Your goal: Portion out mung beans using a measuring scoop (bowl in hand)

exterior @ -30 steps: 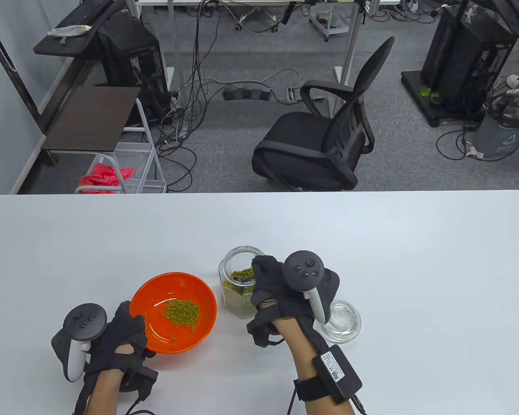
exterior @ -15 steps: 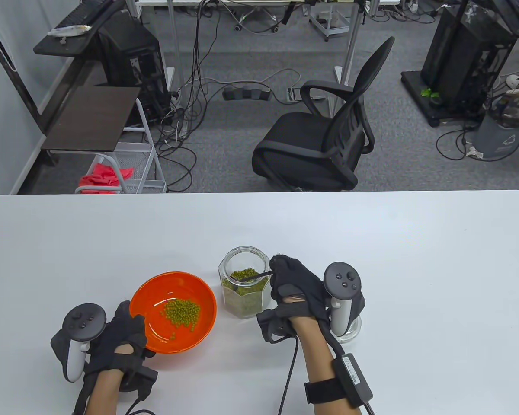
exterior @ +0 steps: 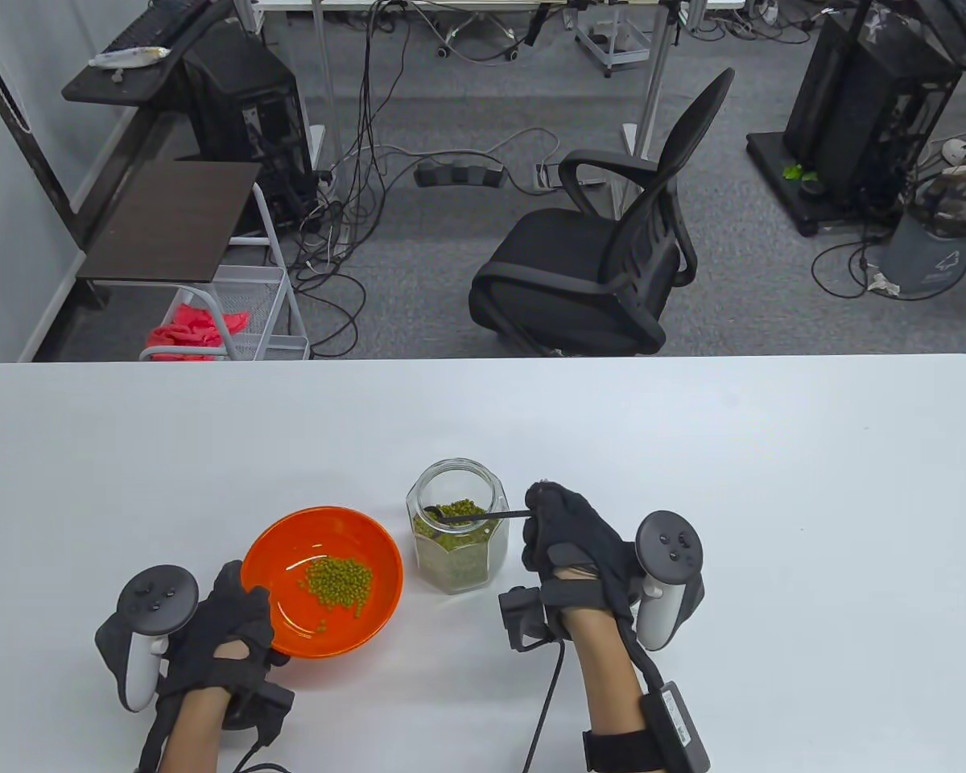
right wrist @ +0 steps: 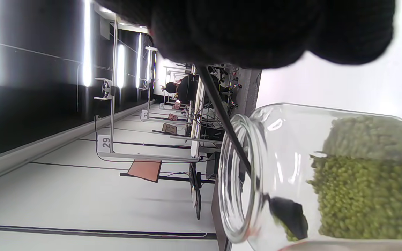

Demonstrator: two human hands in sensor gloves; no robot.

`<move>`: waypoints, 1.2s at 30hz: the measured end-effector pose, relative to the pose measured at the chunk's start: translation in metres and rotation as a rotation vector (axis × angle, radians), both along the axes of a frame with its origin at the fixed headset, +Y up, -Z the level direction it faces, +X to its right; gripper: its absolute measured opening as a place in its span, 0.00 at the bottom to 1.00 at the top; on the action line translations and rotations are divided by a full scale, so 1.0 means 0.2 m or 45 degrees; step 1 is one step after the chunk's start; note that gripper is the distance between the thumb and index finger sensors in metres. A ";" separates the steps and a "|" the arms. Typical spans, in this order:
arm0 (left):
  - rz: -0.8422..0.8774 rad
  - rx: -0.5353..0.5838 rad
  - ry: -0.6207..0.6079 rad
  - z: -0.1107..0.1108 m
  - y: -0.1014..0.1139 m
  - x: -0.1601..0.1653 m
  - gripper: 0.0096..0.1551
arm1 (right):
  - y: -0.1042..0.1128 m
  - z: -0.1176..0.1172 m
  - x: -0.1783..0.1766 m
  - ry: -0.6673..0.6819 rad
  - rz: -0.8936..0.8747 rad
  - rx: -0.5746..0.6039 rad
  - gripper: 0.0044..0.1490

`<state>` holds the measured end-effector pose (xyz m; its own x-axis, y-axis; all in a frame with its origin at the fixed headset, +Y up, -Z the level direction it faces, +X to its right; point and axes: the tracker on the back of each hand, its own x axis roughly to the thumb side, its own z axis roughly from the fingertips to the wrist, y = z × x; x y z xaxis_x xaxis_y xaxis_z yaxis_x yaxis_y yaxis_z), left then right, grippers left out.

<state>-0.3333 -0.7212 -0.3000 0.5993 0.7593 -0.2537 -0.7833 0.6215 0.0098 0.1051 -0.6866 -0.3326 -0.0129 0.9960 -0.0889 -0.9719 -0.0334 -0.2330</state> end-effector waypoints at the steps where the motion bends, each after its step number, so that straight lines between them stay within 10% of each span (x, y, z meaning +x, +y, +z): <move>1: 0.000 -0.001 0.000 0.00 0.00 0.00 0.38 | 0.00 0.00 0.00 0.000 -0.007 -0.002 0.26; 36: 0.002 -0.009 -0.004 0.00 0.00 0.01 0.38 | 0.10 0.10 0.04 0.057 -0.198 0.138 0.26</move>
